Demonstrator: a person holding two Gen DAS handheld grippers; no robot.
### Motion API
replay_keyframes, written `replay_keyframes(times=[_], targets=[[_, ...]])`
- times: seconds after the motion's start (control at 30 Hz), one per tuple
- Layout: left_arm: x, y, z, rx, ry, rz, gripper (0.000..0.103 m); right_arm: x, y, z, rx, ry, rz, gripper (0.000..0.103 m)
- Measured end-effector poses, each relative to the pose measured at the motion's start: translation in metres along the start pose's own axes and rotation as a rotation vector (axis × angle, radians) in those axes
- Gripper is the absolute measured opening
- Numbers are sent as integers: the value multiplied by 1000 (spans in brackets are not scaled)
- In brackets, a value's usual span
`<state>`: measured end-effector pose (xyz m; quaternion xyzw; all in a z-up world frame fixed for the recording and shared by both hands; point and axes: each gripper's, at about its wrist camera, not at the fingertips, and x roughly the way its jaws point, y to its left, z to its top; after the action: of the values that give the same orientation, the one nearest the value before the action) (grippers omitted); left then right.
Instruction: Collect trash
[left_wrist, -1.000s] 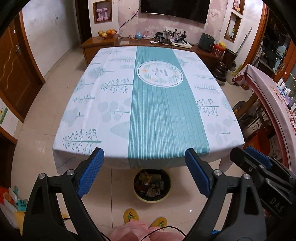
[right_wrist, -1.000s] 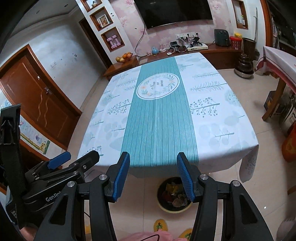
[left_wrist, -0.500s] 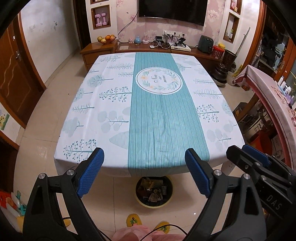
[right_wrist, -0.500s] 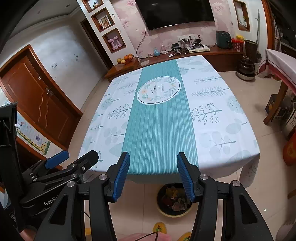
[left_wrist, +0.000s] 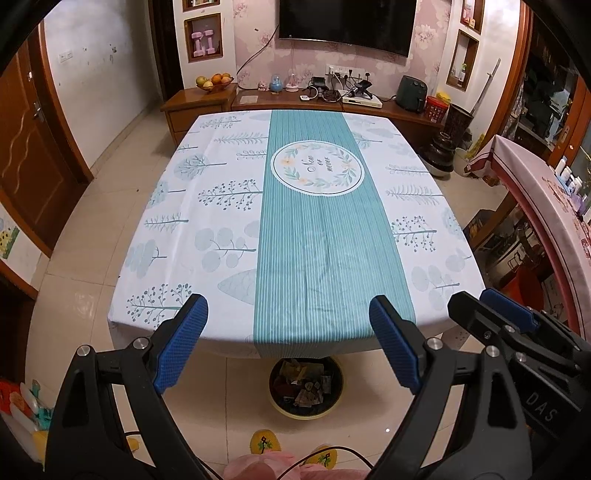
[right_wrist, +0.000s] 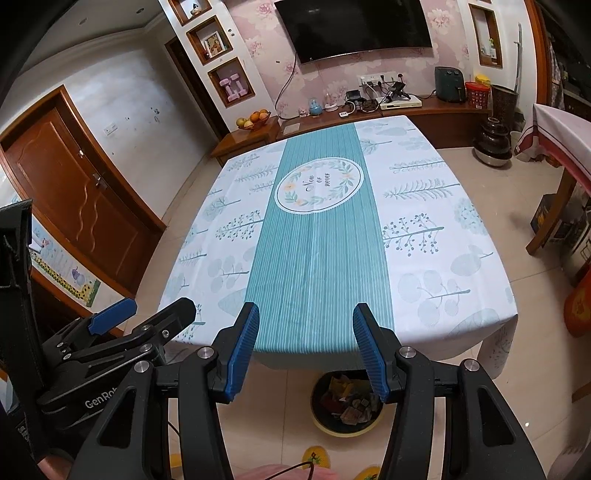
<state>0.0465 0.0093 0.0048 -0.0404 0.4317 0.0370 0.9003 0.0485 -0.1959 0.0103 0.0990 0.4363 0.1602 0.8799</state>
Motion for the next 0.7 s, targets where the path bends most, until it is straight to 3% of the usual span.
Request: replay_keyframes(times=[0.7], targets=[[-9,-11,-5,-6,-11,4,87,-14,-13,-12,-3,-20,6,54]])
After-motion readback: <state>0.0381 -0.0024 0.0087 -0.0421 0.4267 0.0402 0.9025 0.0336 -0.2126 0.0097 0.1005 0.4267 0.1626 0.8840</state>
